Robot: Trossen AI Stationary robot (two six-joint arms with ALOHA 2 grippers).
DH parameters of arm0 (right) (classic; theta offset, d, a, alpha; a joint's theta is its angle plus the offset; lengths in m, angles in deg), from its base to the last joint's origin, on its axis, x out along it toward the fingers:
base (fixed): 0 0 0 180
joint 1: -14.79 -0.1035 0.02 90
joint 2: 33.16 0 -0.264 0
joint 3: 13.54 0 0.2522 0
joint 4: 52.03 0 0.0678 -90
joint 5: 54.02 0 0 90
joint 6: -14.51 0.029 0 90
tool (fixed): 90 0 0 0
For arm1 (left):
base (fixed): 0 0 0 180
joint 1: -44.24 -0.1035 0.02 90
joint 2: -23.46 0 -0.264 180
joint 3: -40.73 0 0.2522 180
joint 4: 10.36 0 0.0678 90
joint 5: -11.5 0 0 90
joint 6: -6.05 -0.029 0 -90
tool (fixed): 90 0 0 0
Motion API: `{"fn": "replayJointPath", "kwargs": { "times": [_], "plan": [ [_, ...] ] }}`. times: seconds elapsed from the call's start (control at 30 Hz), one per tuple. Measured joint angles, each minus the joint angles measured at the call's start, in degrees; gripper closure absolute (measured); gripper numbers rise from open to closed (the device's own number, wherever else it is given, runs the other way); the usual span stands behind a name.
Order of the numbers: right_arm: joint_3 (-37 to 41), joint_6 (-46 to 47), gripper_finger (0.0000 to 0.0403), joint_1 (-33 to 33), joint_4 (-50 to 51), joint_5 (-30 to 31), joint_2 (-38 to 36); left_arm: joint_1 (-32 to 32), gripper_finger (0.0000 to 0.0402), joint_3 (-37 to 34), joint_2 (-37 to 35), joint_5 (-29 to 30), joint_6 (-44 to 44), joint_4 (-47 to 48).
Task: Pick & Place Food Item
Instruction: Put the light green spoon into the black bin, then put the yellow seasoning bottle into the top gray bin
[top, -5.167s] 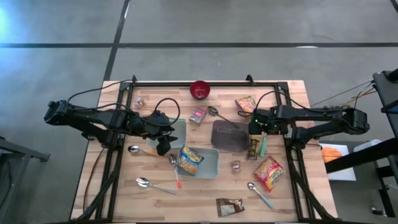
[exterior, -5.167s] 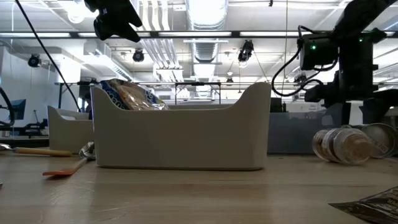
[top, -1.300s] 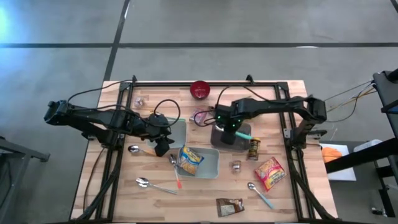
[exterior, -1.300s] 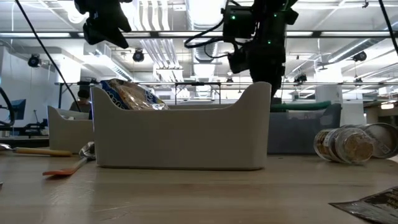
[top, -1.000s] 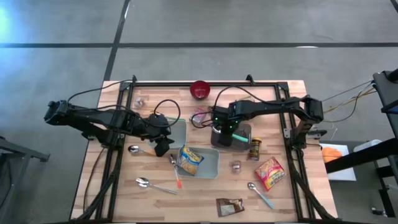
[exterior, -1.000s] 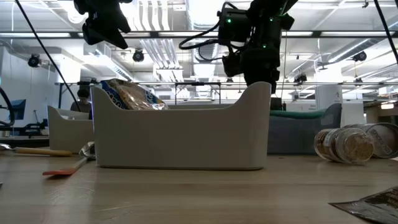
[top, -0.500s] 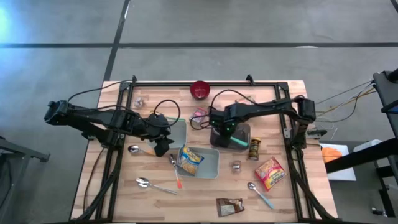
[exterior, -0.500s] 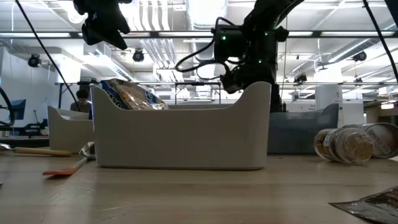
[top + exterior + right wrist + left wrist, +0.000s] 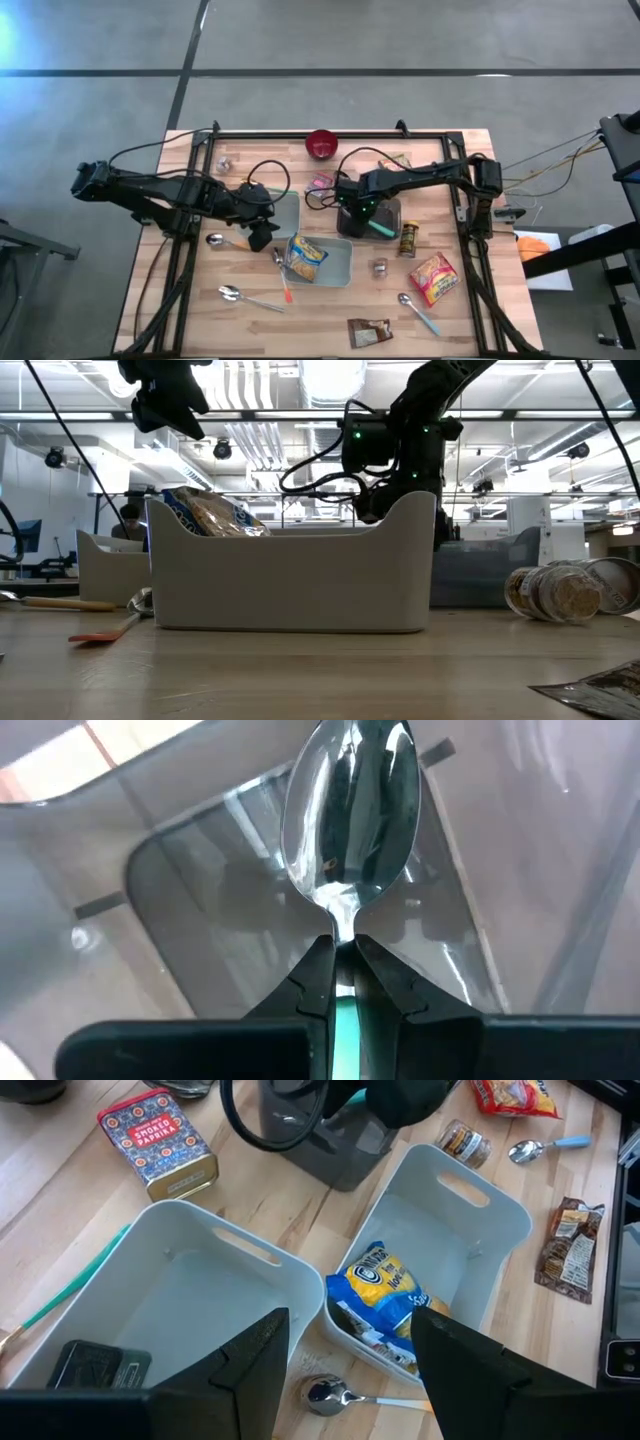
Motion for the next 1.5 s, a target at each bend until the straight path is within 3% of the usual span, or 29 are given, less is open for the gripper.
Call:
{"fn": "replayJointPath", "kwargs": {
  "times": [0.63,1.13,1.3,1.5],
  "plan": [
    [0.40,-0.19,0.0378,-0.15,-0.28,1.20,1.41,-0.02,0.0189,0.00,0.00,-0.02,-0.07,0.03],
    [0.47,3.01,0.0195,-0.24,-0.36,1.23,0.14,-0.02,0.0189,0.00,0.00,-0.04,-0.20,0.05],
    [-1.23,7.21,0.0168,-0.39,3.66,0.90,-0.52,-0.02,0.0189,0.00,0.00,-0.04,-0.20,0.01],
    [-3.92,9.34,0.0163,-0.55,7.42,1.29,-2.10,-0.02,0.0189,0.00,0.00,-0.04,-0.24,0.03]
  ]
}}
